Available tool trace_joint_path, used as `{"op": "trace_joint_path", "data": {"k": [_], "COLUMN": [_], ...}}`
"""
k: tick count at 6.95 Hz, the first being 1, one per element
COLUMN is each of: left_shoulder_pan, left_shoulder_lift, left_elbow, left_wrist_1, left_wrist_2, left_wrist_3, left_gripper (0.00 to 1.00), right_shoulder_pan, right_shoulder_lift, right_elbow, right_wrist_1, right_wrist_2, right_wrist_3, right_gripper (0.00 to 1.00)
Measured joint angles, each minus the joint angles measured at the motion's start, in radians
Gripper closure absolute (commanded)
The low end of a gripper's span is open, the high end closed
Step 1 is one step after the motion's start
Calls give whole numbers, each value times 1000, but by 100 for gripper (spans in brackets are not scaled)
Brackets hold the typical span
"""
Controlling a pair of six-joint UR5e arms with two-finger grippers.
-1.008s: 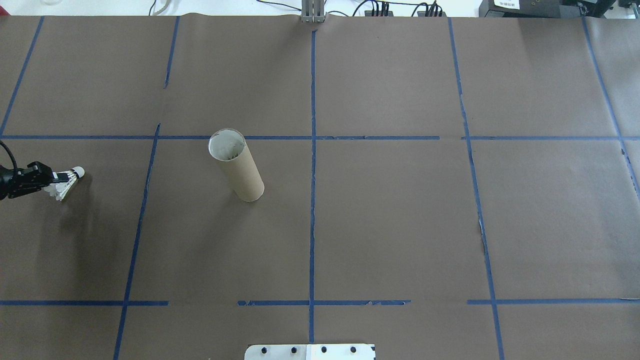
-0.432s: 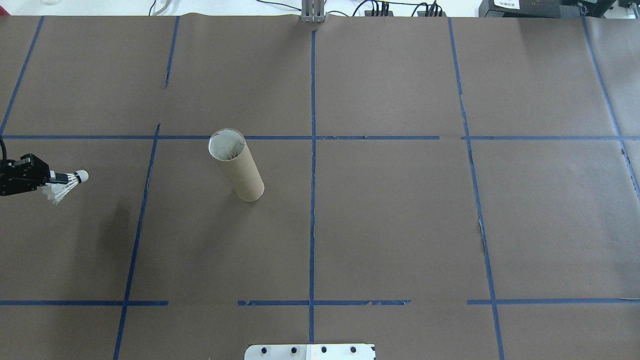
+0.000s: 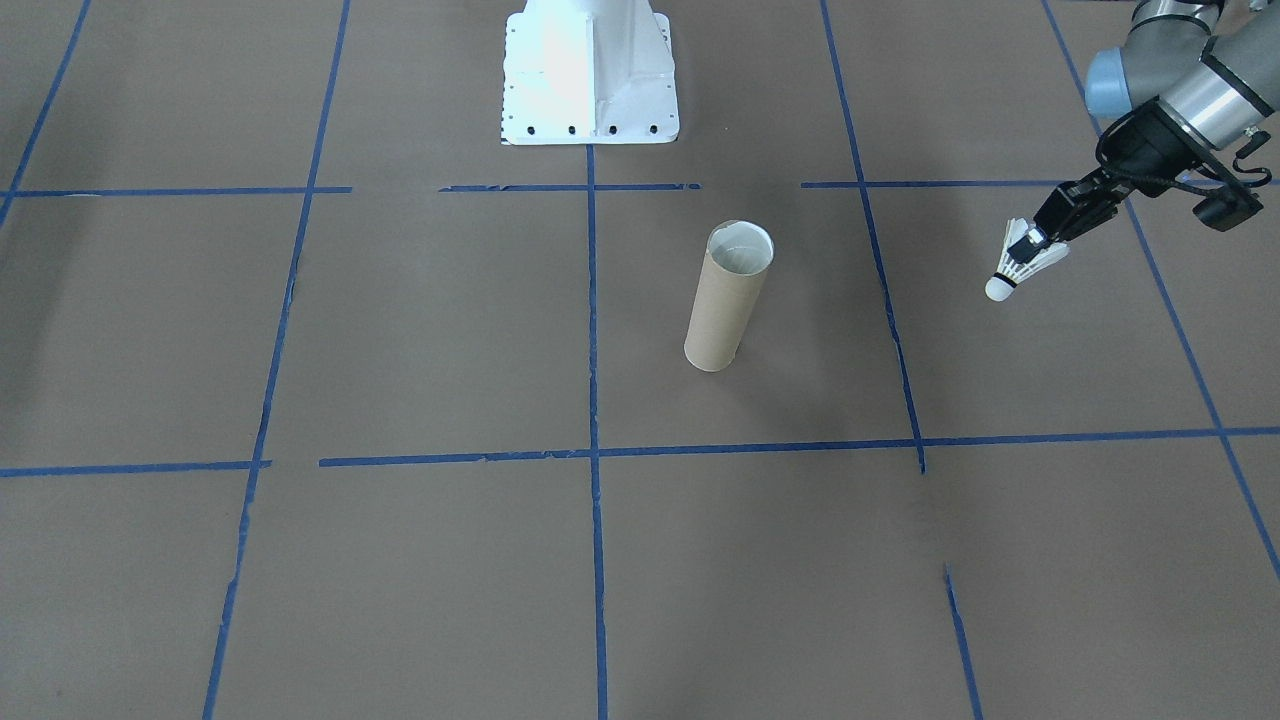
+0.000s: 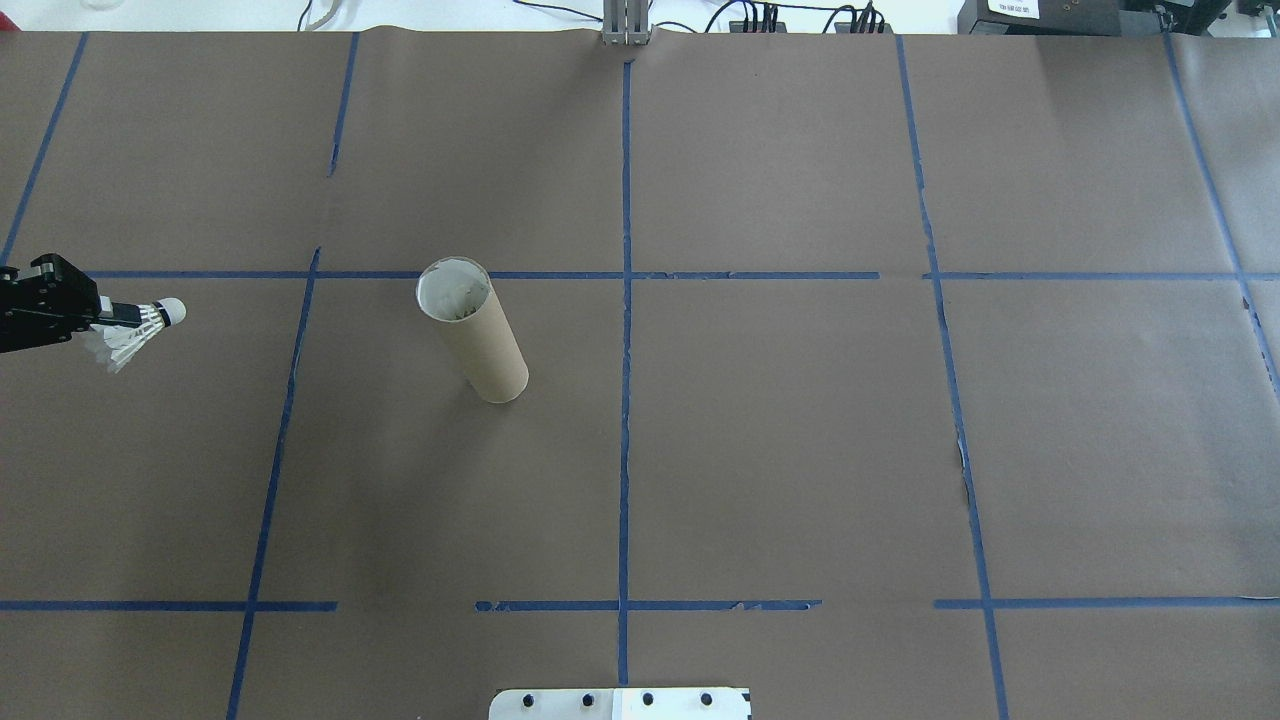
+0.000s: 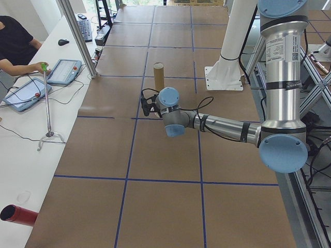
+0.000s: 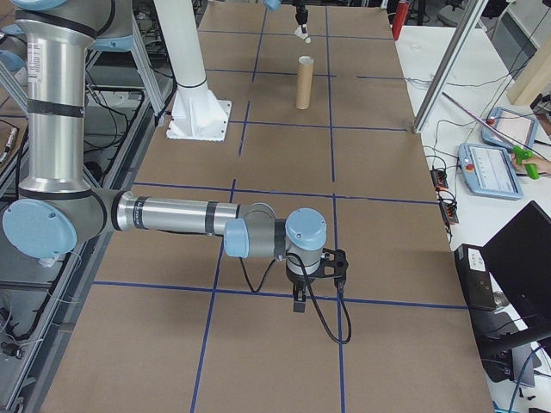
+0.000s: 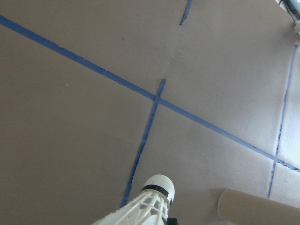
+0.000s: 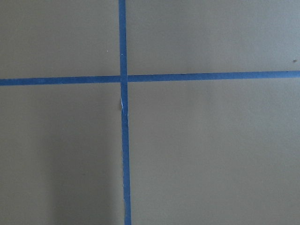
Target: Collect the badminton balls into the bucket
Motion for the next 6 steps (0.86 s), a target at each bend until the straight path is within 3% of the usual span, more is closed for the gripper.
{"op": "trace_joint_path", "data": {"k": [1, 3, 5, 6], "left_shoulder_pan": [1, 10, 64, 115], "left_shoulder_lift": [1, 4, -27, -90], "left_elbow": [-66, -208, -377, -445], "left_wrist_1": [59, 203, 495, 674], "left_wrist_2": [20, 110, 255, 322], "left_wrist_3": [11, 109, 224, 248], "left_gripper": [100, 100, 100, 100], "right_shoulder_pan": [0, 0, 0, 0], "right_shoulder_lift": [0, 0, 0, 0], "right_elbow": [0, 0, 0, 0], "right_wrist_1": [0, 0, 0, 0], "right_wrist_2": [0, 0, 0, 0], "right_wrist_3": [0, 0, 0, 0], "right_gripper": [0, 0, 0, 0]}}
